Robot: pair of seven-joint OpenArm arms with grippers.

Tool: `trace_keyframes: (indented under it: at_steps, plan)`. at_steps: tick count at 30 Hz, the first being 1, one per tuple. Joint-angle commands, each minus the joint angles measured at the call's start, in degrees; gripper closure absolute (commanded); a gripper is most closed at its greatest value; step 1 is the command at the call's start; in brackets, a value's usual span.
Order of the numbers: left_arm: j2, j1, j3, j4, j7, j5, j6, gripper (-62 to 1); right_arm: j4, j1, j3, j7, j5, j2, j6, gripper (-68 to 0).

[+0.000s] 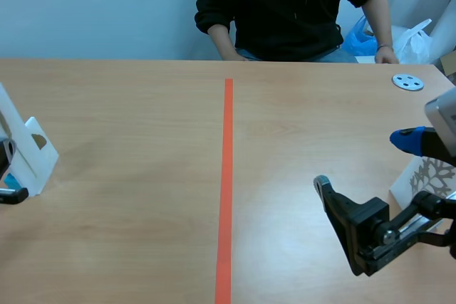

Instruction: Sort the leaf by its shape. The table is split by an orange tape line. A compound leaf with several leaflets goes to the left side, a simple leaf with one blade goes to the right side. Return to the home posture when a red brick is placed on the table.

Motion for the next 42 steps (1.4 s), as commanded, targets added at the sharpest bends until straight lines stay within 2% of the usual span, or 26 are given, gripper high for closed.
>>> trace_keyframes:
  at_steps: [1, 11, 14, 23, 29, 31, 35, 37, 39, 42]
  plan:
    - [0.5, -1.4, 0.4, -2.2, -1.8, -0.1, 0.5, -4.6, 0.7, 0.7, 0.4, 0.7, 0.2, 0.8, -0.2, -67.9]
    - [2.2, -8.5, 0.4, -16.8, -8.8, -0.2, 1.3, -4.6, 0.7, 0.7, 0.4, 0.7, 0.2, 0.8, -0.2, -67.9]
    - [2.4, -10.4, 0.4, -20.4, -9.9, -2.2, 1.3, -4.6, 0.7, 0.7, 0.4, 0.7, 0.2, 0.8, -0.2, -67.9]
    - [2.7, -12.5, 0.4, -26.7, -12.0, -2.8, 1.5, -5.3, 0.7, 0.7, 0.4, 0.7, 0.2, 0.8, -0.2, -67.9]
    - [2.6, -12.4, 0.4, -27.6, -13.1, -2.8, 1.5, -18.6, 0.7, 0.7, 0.4, 0.7, 0.2, 0.8, -0.2, -67.9]
    - [2.6, -12.4, 0.4, -27.6, -14.0, -2.8, 1.5, -27.0, 0.7, 0.7, 0.4, 0.7, 0.2, 0.8, -0.2, -67.9]
    - [2.6, -12.4, 0.4, -27.2, -16.0, -2.8, 1.5, -49.3, 0.7, 0.7, 0.4, 0.7, 0.2, 0.8, -0.2, -67.9]
    - [2.6, -12.4, 0.4, -26.5, -16.0, -2.8, 1.5, -57.1, 0.7, 0.7, 0.4, 0.7, 0.2, 0.8, -0.2, -67.9]
    - [2.4, -12.4, 0.4, -25.1, -16.0, -2.8, 1.5, -60.3, 0.7, 0.7, 0.4, 0.7, 0.2, 0.8, -0.2, -67.9]
    - [1.8, -12.2, -0.1, -21.9, -15.0, -3.2, 1.5, -61.4, 0.7, 0.7, 0.4, 0.7, 0.2, 0.8, -0.2, -67.9]
